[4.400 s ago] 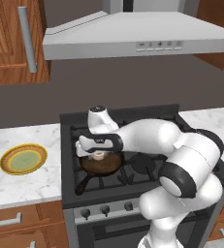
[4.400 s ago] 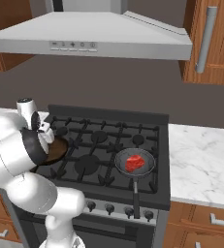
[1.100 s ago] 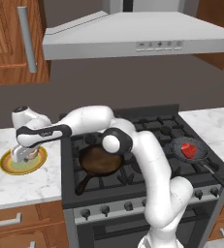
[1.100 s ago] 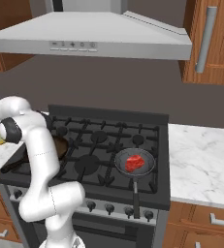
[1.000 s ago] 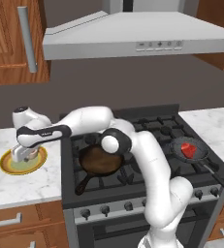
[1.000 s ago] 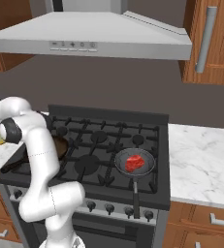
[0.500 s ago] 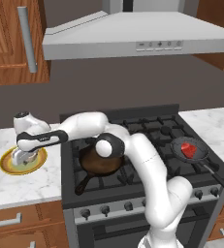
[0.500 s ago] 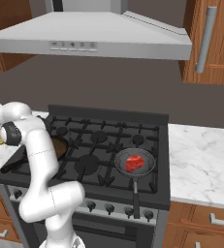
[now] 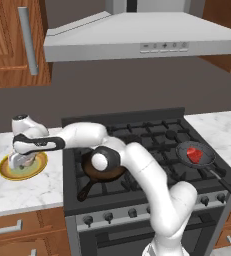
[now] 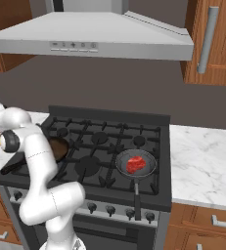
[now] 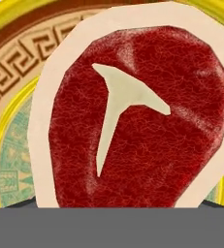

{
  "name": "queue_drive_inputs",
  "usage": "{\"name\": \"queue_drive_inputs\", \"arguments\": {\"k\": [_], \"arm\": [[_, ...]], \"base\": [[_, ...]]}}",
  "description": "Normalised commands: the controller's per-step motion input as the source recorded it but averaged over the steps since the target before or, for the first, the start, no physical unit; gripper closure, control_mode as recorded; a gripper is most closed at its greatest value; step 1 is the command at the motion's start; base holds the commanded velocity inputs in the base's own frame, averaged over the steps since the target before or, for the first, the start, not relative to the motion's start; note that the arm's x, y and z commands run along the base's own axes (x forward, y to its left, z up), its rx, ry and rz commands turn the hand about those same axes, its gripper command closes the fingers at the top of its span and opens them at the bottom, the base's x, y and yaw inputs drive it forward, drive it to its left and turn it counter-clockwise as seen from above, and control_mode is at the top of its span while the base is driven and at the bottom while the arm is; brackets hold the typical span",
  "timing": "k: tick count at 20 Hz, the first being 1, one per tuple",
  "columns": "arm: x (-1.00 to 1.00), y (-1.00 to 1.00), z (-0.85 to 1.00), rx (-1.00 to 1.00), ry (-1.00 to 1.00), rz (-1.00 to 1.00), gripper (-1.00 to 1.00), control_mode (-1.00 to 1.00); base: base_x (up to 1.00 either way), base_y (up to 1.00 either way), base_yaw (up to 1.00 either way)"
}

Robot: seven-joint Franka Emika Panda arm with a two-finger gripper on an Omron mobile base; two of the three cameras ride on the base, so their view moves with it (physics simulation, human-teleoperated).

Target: Place one of the steaks on the plate and the other in the bowl. Then place the bowl in the fridge.

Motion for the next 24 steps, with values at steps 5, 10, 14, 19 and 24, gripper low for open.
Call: {"name": "queue_drive_inputs", "arguments": {"k": [5,10,14,19,24], "arm": [[-0.1,-0.02,0.0,0.0,0.0,0.0,-1.0,-1.0],[-0.43,-0.04,-0.15,0.0,0.0,0.0,-1.0,-1.0],[-0.58,-0.44,0.0,0.03,-0.02,0.0,-1.0,-1.0],[-0.24,-0.88,0.0,0.08,-0.08,0.0,-1.0,-1.0],[-0.26,-0.94,-0.06,0.06,-0.04,0.0,-1.0,-1.0]], "base": [[0.0,0.0,0.0],[0.0,0.0,0.0],[0.0,0.0,0.0],[0.0,0.0,0.0],[0.0,0.0,0.0]]}}
